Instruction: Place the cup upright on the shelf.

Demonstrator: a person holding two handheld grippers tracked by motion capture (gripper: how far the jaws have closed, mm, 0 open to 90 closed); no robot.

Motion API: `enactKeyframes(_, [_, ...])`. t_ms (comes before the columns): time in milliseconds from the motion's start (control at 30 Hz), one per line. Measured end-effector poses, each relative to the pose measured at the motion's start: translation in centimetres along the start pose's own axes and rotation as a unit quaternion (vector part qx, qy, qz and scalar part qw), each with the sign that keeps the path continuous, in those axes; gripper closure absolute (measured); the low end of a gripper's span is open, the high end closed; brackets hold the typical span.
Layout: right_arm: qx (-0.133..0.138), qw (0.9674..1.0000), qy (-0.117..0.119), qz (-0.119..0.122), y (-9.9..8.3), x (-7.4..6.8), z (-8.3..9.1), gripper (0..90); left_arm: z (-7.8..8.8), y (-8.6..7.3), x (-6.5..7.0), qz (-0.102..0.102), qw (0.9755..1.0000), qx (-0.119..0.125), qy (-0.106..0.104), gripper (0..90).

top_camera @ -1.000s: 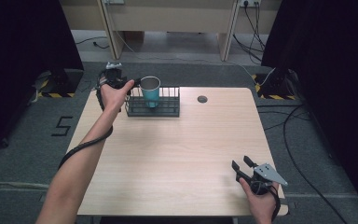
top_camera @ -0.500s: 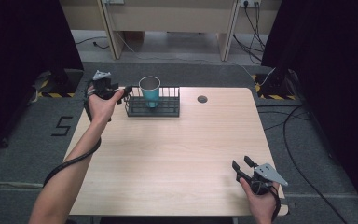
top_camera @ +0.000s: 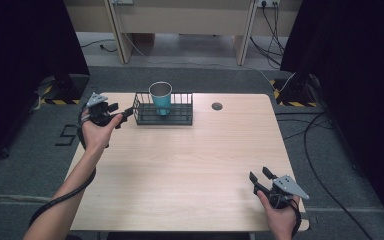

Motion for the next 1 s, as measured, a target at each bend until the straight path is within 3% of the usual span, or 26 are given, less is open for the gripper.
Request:
enactKeyframes(167, [-0.001, 1.0, 0.001, 0.001, 0.0, -0.1, 0.0, 44.2, 1.1, -2.6, 0.2, -0.006, 0.9999, -0.006, -0.013, 27.7])
enactKeyframes(600, [-0.001, 1.0, 0.0, 0.003, 0.0, -0.3, -0.1, 44.2, 4.2, -9.4, 0.5, -0.019, 0.9996, -0.014, -0.016, 26.6])
enactKeyframes(833, [-0.002, 1.0, -0.001, 0.003, 0.0, -0.4, -0.1, 44.2, 5.2, -11.7, 0.5, -0.027, 0.9995, -0.012, -0.012, 26.6])
enactKeyframes(1000, [-0.001, 1.0, 0.001, 0.006, 0.1, -0.4, -0.2, 44.2, 5.4, -12.9, 0.5, -0.012, 0.9998, -0.005, -0.012, 26.6])
Point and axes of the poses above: each handheld gripper's, and its own axes: z roughly backward along the jaws, y roughly out of its top, x roughly to its right, the point moved 4 cm from there along -z, roughly forward along the jaws, and after that the axes turned 2 degrees about -z, right-handed, at the moved point
